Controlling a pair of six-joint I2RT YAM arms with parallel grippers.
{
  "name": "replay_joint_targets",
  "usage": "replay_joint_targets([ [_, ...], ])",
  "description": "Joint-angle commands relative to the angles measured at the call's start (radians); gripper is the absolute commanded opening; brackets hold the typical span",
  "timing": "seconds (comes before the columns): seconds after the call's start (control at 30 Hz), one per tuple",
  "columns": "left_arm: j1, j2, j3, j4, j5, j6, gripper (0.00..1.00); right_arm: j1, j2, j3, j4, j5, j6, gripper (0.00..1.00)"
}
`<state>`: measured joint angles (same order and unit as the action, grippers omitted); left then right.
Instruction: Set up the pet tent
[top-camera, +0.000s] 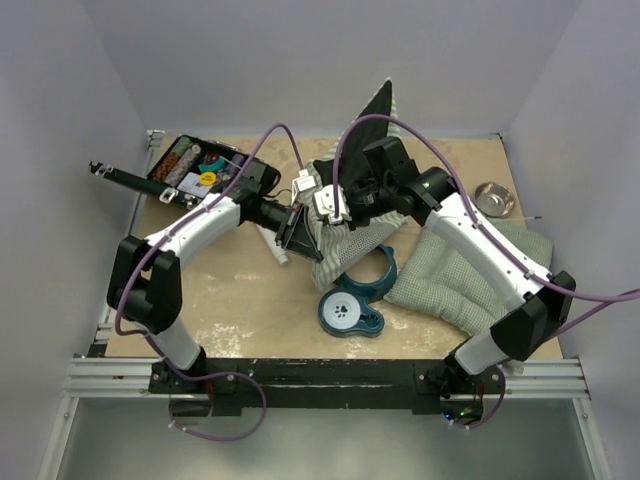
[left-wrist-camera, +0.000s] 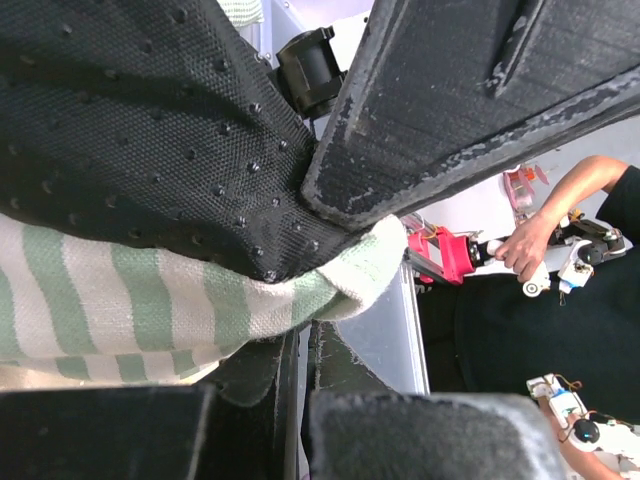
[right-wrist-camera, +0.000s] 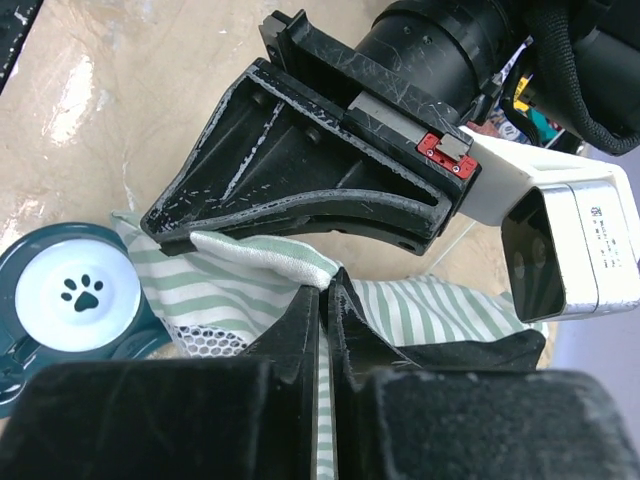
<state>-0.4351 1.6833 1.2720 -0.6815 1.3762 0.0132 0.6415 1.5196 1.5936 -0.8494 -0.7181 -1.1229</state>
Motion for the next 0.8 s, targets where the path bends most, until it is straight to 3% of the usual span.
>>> replay_joint_targets([
  [0.0, -0.002, 0.065, -0.003, -0.072, -0.14, -0.051, 0.0, 0.026, 0.013, 0.066, -0.08, -0.058, -0.058, 0.0],
  [0.17, 0.001, 0.078, 0.027, -0.055, -0.132, -0.047, 0.0, 0.056, -0.016, 0.031, -0.149, 0.003, -0.139, 0.0],
  [0.23, 0.001, 0.059, 0.033, -0.023, -0.135, -0.045, 0.0, 0.055, -0.018, 0.035, -0.151, -0.012, -0.121, 0.11],
  [0.33, 0.001, -0.009, 0.007, 0.097, -0.15, -0.094, 0.0, 0.04, -0.013, 0.084, -0.116, -0.02, 0.018, 0.43],
  [0.4, 0.001, -0.071, -0.048, 0.263, -0.16, -0.188, 0.0, 0.014, -0.019, 0.112, -0.054, -0.024, 0.182, 0.55],
  [0.63, -0.019, -0.183, -0.152, 0.73, -0.255, -0.474, 0.0, -0.259, -0.119, 0.152, 0.222, -0.115, 0.705, 0.73],
  [0.67, -0.033, -0.183, -0.151, 0.787, -0.285, -0.504, 0.0, -0.281, -0.142, 0.155, 0.269, -0.1, 0.763, 0.8],
  [0.77, -0.1, -0.148, -0.14, 0.959, -0.359, -0.587, 0.0, -0.316, -0.209, 0.14, 0.418, -0.017, 0.914, 0.86],
])
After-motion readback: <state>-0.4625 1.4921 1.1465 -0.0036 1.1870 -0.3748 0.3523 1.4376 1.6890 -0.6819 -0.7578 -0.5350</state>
